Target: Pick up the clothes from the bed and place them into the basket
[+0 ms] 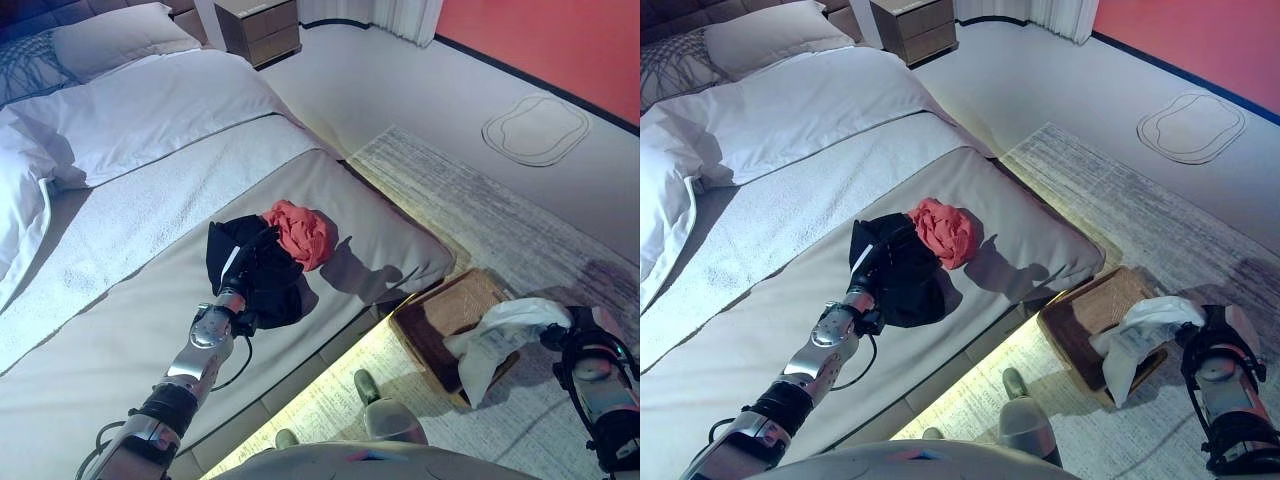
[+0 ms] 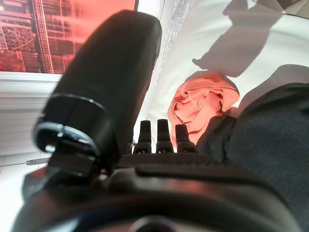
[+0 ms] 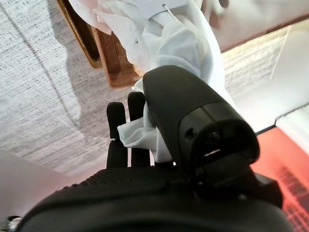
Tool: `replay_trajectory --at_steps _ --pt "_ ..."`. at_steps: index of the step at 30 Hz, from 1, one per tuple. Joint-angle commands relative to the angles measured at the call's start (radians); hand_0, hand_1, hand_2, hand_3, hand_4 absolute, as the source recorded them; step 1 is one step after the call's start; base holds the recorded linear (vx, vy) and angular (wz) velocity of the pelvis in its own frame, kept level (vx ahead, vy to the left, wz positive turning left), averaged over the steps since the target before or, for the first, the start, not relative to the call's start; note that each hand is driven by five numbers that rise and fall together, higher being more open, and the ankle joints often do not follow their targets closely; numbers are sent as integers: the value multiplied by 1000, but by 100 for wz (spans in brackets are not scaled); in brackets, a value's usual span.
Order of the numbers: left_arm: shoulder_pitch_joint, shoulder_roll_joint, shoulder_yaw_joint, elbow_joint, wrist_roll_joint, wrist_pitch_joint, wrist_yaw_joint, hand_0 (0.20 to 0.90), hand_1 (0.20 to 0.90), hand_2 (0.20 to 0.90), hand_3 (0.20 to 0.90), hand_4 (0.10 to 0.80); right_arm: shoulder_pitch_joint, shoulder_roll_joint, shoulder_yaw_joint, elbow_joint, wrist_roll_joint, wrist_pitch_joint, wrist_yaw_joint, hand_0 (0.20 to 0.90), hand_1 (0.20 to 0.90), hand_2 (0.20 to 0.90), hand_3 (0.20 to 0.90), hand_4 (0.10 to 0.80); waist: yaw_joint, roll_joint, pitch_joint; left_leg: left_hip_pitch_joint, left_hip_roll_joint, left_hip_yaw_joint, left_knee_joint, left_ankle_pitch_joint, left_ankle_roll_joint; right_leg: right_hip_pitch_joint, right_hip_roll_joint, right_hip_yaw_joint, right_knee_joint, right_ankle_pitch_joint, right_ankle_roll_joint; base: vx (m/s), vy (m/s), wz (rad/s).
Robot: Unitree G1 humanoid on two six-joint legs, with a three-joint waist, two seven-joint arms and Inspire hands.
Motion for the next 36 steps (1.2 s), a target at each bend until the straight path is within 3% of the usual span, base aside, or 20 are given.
replay_trajectory --at_steps 1,3,4,5,24,36 --pt "-86 30 -25 -22 14 -98 -6 900 900 900 900 800 -151 -69 -2 69 -20 -45 -41 300 300 300 200 100 38 -19 -37 -47 -4 -19 74 -113 30 -47 12 -41 49 -13 17 -4 -10 5" --pt "-92 30 -31 -19 9 -98 -10 900 900 900 900 800 -176 -70 11 98 -26 -42 -35 300 300 300 200 100 45 -19 -38 -45 -3 -23 71 -112 29 -43 10 -44 46 -14 17 0 -14 11" --pt "-94 31 -33 -19 7 -96 -12 900 900 900 900 800 -187 -71 18 112 -28 -42 -33 418 418 418 337 237 48 -19 -39 -46 -3 -25 71 -110 28 -41 9 -46 45 -14 16 11 -25 12" --pt "-97 31 -36 -14 5 -96 -16 900 900 900 900 800 -202 -72 26 128 -26 -42 -34 900 900 900 900 800 53 -19 -41 -45 -2 -27 70 -110 28 -38 9 -48 43 -14 16 18 -28 8" --pt "-89 42 -11 -20 -9 -99 -17 900 900 900 900 800 -208 -54 62 64 -30 59 23 900 900 900 900 800 84 -27 -34 -47 5 -72 61 -94 19 -14 1 -71 44 -32 6 8 -13 6" --pt "-64 30 35 -30 -4 -99 19 900 900 900 900 800 -336 -72 137 -201 -35 81 -63 900 900 900 900 800 137 -44 -20 -54 6 -152 85 -95 11 21 -8 -109 61 -61 -14 34 -17 13"
